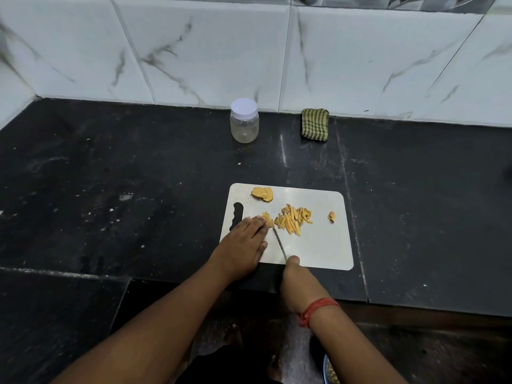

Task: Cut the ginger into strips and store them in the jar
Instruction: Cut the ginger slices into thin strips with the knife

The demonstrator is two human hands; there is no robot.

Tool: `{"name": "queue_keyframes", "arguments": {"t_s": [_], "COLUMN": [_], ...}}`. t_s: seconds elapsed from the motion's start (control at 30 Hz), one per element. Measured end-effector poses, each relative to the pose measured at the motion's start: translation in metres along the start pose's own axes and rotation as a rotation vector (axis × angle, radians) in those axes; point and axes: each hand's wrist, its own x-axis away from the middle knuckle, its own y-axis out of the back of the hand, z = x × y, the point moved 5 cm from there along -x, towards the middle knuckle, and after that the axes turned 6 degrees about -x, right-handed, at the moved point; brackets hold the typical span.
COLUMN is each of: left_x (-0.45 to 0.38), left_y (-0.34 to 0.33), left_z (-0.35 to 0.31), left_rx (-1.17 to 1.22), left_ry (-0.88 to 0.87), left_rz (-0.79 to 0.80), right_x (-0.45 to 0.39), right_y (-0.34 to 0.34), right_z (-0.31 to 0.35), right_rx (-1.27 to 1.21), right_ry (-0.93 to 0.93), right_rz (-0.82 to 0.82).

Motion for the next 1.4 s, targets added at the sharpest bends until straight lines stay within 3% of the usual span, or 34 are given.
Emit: {"name": "queue_keyframes", "arguments": {"t_s": [0.23, 0.4, 0.83, 1.03, 1.27, 1.4], "left_x": [0.001, 0.002, 0.002, 0.002, 0.001, 0.001], "left_y": [0.001, 0.0, 0.002, 0.0, 0.0, 0.001], "left_z": [0.0, 0.002, 0.003, 0.004, 0.004, 0.004], "left_rx": [-0.001, 0.02, 0.051, 0.062, 0.052, 0.044], "left_ry": [0.012, 0.023, 0.014, 0.013, 0.03, 0.03], "left_rz": [-0.028, -0.033, -0.059, -0.061, -0.054, -0.063], "right_x": [0.002, -0.017, -0.038, -0.041, -0.033, -0.022], "right_y": [0.018, 0.021, 0.017, 0.016, 0.021, 0.014], "right_z": [0.009, 0.018, 0.025, 0.029, 0.038, 0.03], "right_rx": [-0.084, -0.129, -0.061, -0.055, 0.017, 0.039], "right_ry": [0.071, 0.02, 0.057, -0.013, 0.014, -0.069], "right_rz": [-0.103, -0.037, -0.083, 0.048, 0.053, 0.206]}}
